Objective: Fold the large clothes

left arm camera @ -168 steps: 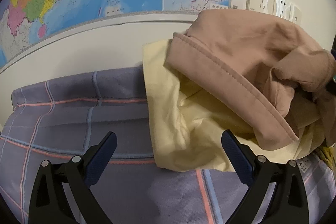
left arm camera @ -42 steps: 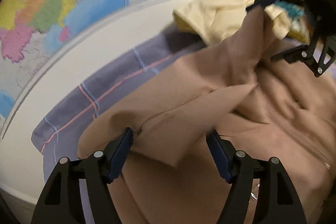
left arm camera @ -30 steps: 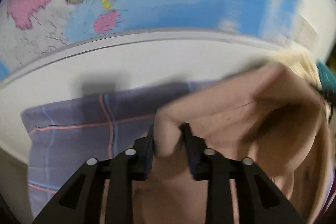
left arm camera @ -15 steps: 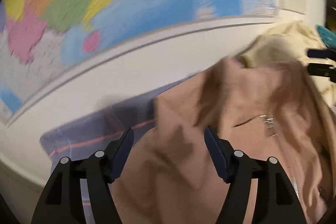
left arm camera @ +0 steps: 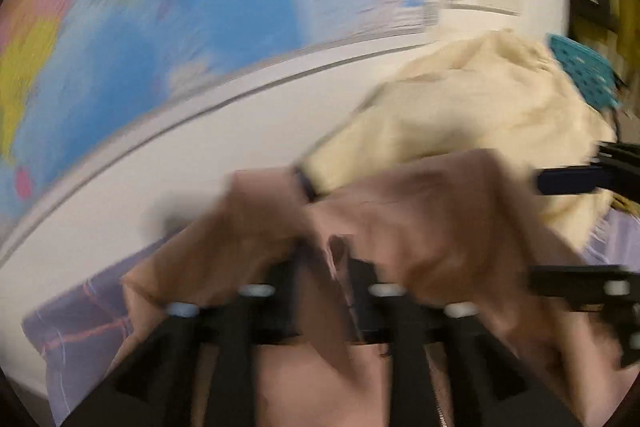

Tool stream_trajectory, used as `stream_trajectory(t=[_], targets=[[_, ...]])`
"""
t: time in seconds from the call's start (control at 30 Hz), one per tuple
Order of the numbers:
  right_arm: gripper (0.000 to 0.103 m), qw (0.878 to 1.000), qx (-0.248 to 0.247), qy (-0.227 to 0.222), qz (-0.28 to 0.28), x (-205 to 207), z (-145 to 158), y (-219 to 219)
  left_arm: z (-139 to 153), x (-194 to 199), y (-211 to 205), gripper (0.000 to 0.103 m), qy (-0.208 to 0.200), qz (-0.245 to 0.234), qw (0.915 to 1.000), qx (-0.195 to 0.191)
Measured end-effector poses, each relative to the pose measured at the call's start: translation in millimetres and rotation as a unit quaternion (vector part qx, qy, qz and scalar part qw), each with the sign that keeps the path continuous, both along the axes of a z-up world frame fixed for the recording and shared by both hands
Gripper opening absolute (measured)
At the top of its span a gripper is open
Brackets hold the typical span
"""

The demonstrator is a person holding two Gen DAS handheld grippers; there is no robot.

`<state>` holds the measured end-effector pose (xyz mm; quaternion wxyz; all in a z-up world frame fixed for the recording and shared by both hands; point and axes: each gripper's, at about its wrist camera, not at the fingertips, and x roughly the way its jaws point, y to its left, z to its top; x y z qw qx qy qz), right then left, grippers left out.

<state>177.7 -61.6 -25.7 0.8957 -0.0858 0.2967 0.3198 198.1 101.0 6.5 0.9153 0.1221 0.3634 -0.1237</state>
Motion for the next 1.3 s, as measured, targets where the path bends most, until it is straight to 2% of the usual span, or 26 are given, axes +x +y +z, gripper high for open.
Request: stream_trajectory(t=[0.03, 0.07, 0.1, 0.2, 0.27, 0.33, 0.47, 0.53, 0.6, 0.7, 0.8, 0.87, 0.97, 1.0, 1.03, 1.07, 1.1, 1.17, 1.2, 1.23, 1.27, 1.3], targets=[[0.070, 1.000, 0.003, 0.003, 0.002, -0.2, -1.6, -0.2, 1.8, -5.5, -4.7, 0.065, 0.008, -0.027, 0.9994, -0.019], [0.070, 1.000, 0.006, 0.008, 0.005, 0.5, -3.2, -2.2, 4.0, -11.1, -7.9, 0.065, 0.025, -0.058, 0.9972, -0.040], [0.070, 1.000, 0.011, 0.015, 0.003, 2.2, -4.5, -2.7, 8.1, -15.1, -6.2, 0.062, 0.027, -0.065, 0.9965, -0.045], [0.070, 1.000, 0.021, 0.021, 0.007, 2.3, -5.8, -0.4, 22.2, -37.9, 14.5, 0.062, -0.005, -0.055, 0.9970, -0.055], [0.070, 0.999, 0.022, 0.022, 0.012, -0.3, -6.5, 0.8, 27.9, -52.5, 40.3, 0.064, -0.020, -0.034, 0.9969, -0.068], [0.070, 0.999, 0.029, 0.027, 0.015, -3.9, -8.8, -1.9, 33.7, -63.1, 69.4, 0.064, -0.026, -0.004, 0.9977, -0.063], [0.073, 0.998, 0.040, 0.051, 0.026, -18.9, -16.9, -11.0, 28.1, -81.3, 115.2, 0.064, -0.011, 0.043, 0.9969, -0.066], [0.076, 0.997, 0.035, 0.059, 0.036, -37.6, -21.8, -20.9, 20.7, -91.3, 132.3, 0.064, -0.004, 0.068, 0.9959, -0.060], [0.085, 0.997, 0.031, 0.062, 0.041, -59.9, -26.1, -34.1, 12.7, -110.2, 147.6, 0.064, 0.000, 0.088, 0.9949, -0.050], [0.089, 0.997, 0.023, 0.060, 0.041, -92.3, -33.9, -54.7, 6.7, -136.6, 162.6, 0.068, -0.005, 0.112, 0.9930, -0.036], [0.096, 0.997, 0.022, 0.074, 0.029, -124.9, -49.6, -83.9, 0.2, -181.0, 186.0, 0.073, 0.005, 0.132, 0.9906, -0.034], [0.097, 0.996, 0.020, 0.090, 0.014, -141.7, -65.1, -100.0, -4.9, -197.2, 191.4, 0.075, 0.007, 0.144, 0.9891, -0.030], [0.097, 0.992, 0.030, 0.126, 0.007, -152.3, -90.0, -114.6, -16.0, -227.4, 208.3, 0.081, 0.031, 0.150, 0.9864, -0.058], [0.085, 0.989, 0.046, 0.139, 0.009, -152.4, -97.9, -119.0, -20.1, -231.6, 210.1, 0.082, 0.042, 0.148, 0.9860, -0.064], [0.068, 0.988, 0.054, 0.146, 0.010, -151.1, -100.9, -121.0, -25.5, -238.7, 212.7, 0.082, 0.052, 0.150, 0.9852, -0.065], [0.024, 0.984, 0.069, 0.161, 0.023, -149.0, -103.8, -123.0, -31.6, -244.9, 213.4, 0.082, 0.061, 0.151, 0.9849, -0.060], [0.003, 0.977, 0.103, 0.181, 0.040, -144.2, -103.3, -127.6, -37.2, -247.8, 212.3, 0.082, 0.072, 0.146, 0.9849, -0.058], [0.002, 0.976, 0.125, 0.174, 0.039, -138.3, -89.8, -136.5, -45.5, -249.6, 209.5, 0.069, 0.083, 0.154, 0.9836, -0.044], [0.002, 0.981, 0.128, 0.141, 0.026, -135.7, -71.4, -146.2, -47.9, -249.8, 208.7, 0.044, 0.088, 0.156, 0.9832, -0.036], [0.002, 0.982, 0.145, 0.121, 0.011, -130.7, -55.0, -159.6, -47.5, -249.4, 210.8, 0.018, 0.087, 0.164, 0.9821, -0.031], [0.002, 0.979, 0.167, 0.113, 0.003, -122.9, -40.0, -171.9, -45.0, -249.1, 213.9, 0.011, 0.084, 0.175, 0.9805, -0.031], [0.002, 0.978, 0.180, 0.101, -0.011, -117.7, -29.4, -184.0, -40.0, -247.9, 220.7, 0.008, 0.073, 0.202, 0.9765, -0.022]])
